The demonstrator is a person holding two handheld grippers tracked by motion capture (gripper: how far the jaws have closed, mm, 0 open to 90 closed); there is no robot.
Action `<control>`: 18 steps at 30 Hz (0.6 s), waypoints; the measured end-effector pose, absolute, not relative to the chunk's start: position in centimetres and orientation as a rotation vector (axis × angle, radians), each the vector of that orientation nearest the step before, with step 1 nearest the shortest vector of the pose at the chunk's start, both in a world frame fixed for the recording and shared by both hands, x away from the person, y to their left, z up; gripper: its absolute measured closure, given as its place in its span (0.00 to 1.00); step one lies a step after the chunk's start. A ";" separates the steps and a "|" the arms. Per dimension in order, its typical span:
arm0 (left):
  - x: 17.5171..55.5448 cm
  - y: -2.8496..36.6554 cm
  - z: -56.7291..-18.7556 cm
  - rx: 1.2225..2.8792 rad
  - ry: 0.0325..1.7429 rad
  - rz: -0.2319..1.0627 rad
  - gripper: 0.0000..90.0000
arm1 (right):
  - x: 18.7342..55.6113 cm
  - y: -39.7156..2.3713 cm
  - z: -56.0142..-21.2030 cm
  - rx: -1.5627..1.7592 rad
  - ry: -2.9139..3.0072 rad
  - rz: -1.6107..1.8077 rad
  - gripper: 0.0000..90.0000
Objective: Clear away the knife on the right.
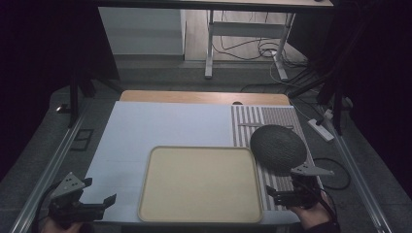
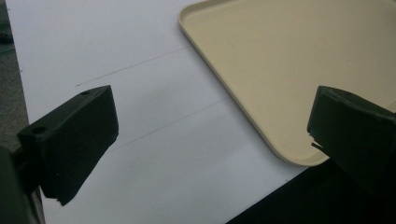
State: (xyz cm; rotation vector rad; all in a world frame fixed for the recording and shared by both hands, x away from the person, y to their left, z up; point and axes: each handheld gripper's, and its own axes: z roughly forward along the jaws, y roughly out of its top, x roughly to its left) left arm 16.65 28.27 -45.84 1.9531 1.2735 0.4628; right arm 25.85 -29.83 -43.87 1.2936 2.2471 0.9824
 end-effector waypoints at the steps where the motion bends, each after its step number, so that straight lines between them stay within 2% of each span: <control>1: 16.7 28.3 -45.8 1.953 1.274 0.463 0.02 | 26.3 -29.9 -44.0 1.289 2.254 0.969 0.00; 18: 16.8 28.2 -45.8 1.963 1.271 0.458 0.02 | 30.5 -29.8 -44.4 1.314 2.266 0.922 0.00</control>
